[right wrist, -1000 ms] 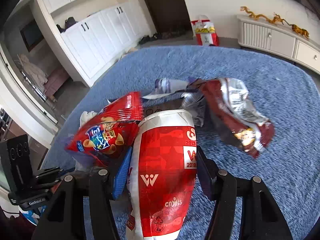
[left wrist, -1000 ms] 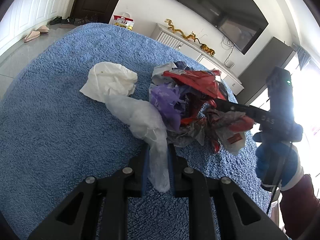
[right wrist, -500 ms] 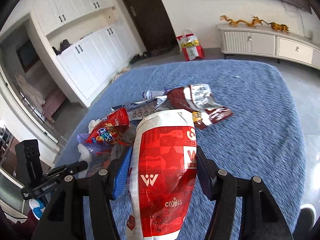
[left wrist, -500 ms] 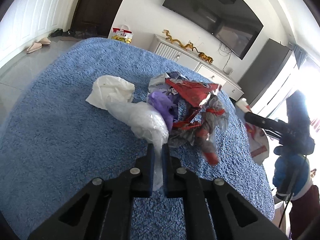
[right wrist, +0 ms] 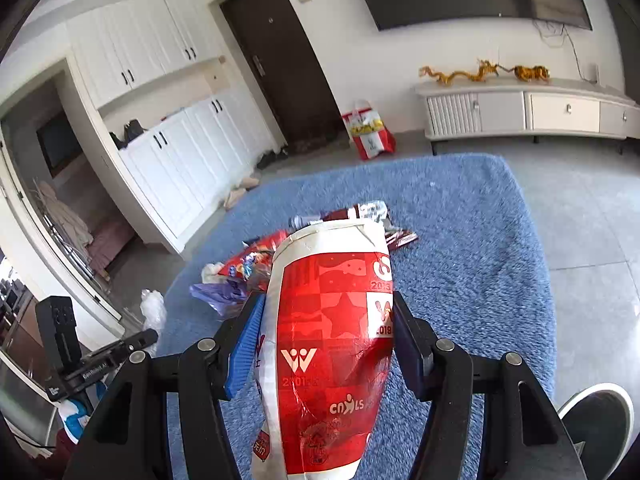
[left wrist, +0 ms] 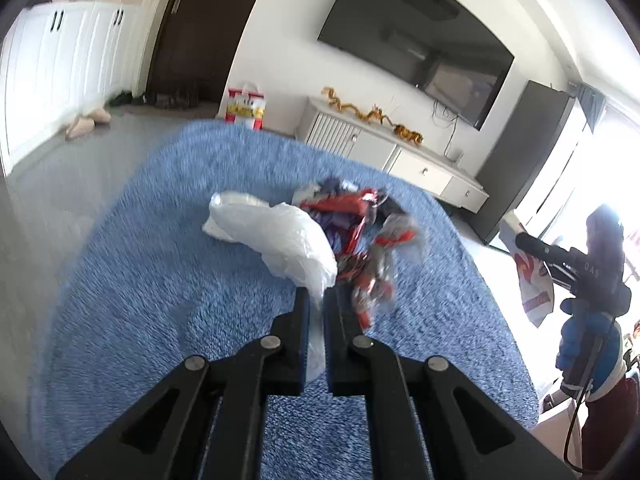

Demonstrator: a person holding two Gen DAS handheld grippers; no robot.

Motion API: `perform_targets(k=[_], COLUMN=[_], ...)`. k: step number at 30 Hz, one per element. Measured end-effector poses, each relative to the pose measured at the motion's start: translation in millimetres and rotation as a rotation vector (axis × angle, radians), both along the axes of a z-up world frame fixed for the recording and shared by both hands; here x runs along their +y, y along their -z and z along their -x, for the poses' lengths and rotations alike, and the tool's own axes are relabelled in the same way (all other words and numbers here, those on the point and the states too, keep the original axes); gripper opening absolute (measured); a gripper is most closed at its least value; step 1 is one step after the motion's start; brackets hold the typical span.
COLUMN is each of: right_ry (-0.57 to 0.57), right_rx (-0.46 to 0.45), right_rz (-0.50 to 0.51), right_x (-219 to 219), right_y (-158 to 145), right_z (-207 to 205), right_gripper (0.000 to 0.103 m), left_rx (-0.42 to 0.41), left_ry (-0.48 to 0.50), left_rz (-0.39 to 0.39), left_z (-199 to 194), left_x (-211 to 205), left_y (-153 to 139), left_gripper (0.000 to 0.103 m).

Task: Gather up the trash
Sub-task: 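Carry the red cup and clear bag to the white bin and release both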

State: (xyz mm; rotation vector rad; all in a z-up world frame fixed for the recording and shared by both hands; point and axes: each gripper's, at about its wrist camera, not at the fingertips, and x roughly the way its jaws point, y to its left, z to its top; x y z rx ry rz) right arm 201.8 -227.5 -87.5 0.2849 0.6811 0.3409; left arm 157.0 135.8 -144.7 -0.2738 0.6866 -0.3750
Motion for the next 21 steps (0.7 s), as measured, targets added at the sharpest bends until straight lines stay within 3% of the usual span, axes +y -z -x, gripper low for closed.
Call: perform_targets(k=[5, 9, 15, 21], right_ry=[0.043, 0.122, 0.300, 0.485], right_rx=[-0.067, -0.118, -0.157, -0.139], right_rz=[-0.018, -0.032, -0.023, -0.029], right_x=[-25, -62, -130, -198], right_y=[-18, -30, -33, -8], right_z=[29, 58, 110, 159], right_gripper=[0.060, 0.060, 0.060, 0.060], left_rx=[-0.059, -0.096, -0.127, -0.091], left_ry=[0.043, 0.134, 0.347, 0.586], left_rz=[-0.021, -0.056, -0.106, -0.171], left_z=[15, 20, 25, 29], left_x=[-17, -56, -147, -256], left_y=[-28, -51, -75, -75], left_gripper=[0.006, 0.006, 0.006, 0.006])
